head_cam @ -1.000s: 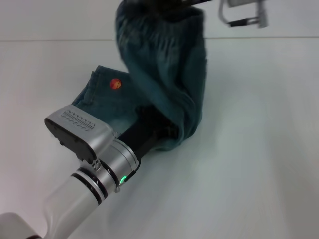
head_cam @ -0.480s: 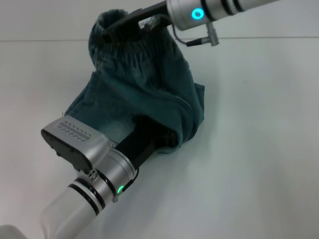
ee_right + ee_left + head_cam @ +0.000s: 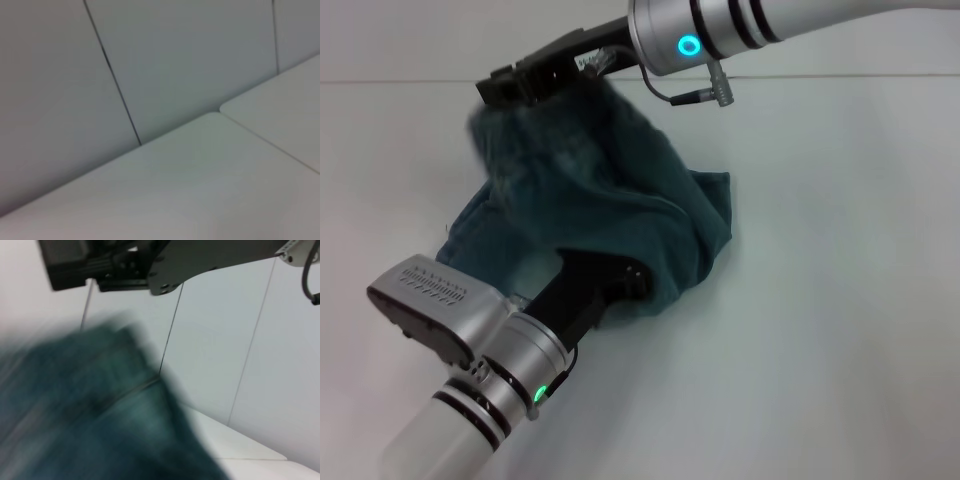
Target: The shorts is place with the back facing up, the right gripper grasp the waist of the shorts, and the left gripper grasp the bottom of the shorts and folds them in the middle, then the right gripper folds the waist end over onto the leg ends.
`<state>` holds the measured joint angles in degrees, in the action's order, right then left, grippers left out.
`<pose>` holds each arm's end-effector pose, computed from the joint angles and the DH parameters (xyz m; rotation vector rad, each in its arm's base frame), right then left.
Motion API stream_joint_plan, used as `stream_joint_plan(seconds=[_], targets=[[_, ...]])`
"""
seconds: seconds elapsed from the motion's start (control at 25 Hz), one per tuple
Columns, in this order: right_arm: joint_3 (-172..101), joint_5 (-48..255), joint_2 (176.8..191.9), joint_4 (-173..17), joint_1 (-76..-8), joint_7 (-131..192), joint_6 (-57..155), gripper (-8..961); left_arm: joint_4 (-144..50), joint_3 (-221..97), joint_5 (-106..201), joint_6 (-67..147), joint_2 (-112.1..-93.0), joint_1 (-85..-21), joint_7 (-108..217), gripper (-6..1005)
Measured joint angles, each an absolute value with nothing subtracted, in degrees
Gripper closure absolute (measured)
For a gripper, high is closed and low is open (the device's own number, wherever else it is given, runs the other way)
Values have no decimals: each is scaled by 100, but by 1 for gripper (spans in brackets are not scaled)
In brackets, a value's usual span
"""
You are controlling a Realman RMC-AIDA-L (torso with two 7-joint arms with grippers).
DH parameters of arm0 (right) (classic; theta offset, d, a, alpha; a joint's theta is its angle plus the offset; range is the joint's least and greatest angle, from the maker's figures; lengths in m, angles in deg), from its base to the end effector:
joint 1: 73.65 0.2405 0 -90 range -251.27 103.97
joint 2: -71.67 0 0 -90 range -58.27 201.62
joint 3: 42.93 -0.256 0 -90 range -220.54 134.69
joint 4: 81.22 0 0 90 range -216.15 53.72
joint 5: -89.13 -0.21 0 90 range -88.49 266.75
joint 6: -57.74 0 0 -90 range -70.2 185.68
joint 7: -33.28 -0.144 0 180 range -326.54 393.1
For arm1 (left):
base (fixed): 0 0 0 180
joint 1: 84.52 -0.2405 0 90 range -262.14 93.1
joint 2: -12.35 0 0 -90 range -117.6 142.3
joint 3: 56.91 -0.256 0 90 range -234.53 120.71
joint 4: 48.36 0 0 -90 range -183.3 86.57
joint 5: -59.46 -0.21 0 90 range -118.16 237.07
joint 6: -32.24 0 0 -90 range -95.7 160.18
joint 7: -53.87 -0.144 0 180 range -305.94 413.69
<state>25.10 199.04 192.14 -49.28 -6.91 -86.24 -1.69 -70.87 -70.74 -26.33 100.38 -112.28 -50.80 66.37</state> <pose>0.0262 0.4392 -0.0789 -2.8393 0.7036 0.4475 -0.2276 0.2811 -0.1451 -2.0560 -0.7617 -0.9532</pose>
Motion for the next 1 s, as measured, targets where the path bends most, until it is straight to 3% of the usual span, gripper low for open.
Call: stream_joint_plan(seconds=[0.16,0.6,0.68,1.0], targets=[[2520,19658,19198,-4447,-1028,-8617,-341,866,-7072,-7052,-2632,10155,-11228,-5207,6652,998],[2223,18632,19112,-2643,-2993,-8399,-987,424,-6575,-7319,-2792,10989,-11196,-5892,6949,999],[1988,18528,19111,-2564,-3258,-8239,-1188,183,-6347,-7343,-2879,11140,-11201,-6063,7167,999],[1412,18201,19122,-2638,-4152,-7246,-1667,139,-5572,-7188,-2872,11627,-11223,-6774,7498,998]])
